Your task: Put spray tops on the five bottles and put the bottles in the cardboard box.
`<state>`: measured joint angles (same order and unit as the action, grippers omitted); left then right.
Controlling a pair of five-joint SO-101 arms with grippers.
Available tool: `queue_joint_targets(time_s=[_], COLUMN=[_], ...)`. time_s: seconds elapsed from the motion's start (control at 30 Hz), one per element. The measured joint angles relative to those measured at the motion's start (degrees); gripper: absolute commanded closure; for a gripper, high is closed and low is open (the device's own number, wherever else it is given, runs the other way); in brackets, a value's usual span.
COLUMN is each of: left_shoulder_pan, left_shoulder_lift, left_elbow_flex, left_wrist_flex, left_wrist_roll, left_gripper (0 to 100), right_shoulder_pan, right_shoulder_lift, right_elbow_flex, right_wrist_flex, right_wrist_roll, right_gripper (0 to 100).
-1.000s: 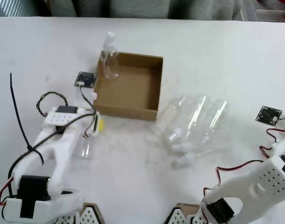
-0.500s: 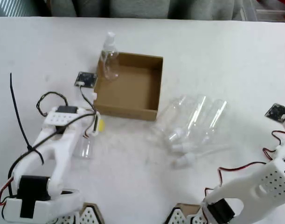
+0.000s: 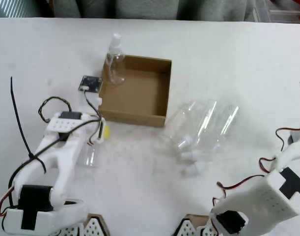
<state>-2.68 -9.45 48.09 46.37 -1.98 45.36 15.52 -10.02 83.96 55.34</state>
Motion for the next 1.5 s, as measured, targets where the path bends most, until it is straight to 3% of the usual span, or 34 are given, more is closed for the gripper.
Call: queue_joint_targets(time_s=[0.27, 0.57, 0.83, 1.13, 1.5], left_shoulder_pan=[0.0, 0.0, 0.0, 0.0, 0.0], left_shoulder_lift=[0.0, 0.0, 0.0, 0.0, 0.0], left_elbow_flex=[0.0, 0.0, 0.0, 0.0, 0.0], left_wrist_flex=[0.0, 0.0, 0.0, 0.0, 0.0], left_wrist_roll=[0.0, 0.0, 0.0, 0.0, 0.0], left_gripper=[98, 98, 98, 98, 98], right_shoulder_pan=[-6.59, -9.05, -16.35, -33.05, -52.57], right_shoulder_lift=[-1.23, -18.2, -37.63, -50.64, -64.79], right_elbow_flex=[0.0, 10.99, 20.57, 34.81, 50.55], right_wrist_flex=[12.22, 12.84, 12.13, -0.97, -23.65], right_wrist_roll=[-4.84, -5.45, -21.01, -48.79, -50.9], right_gripper=[94.0, 94.0, 93.6, 93.9, 93.7])
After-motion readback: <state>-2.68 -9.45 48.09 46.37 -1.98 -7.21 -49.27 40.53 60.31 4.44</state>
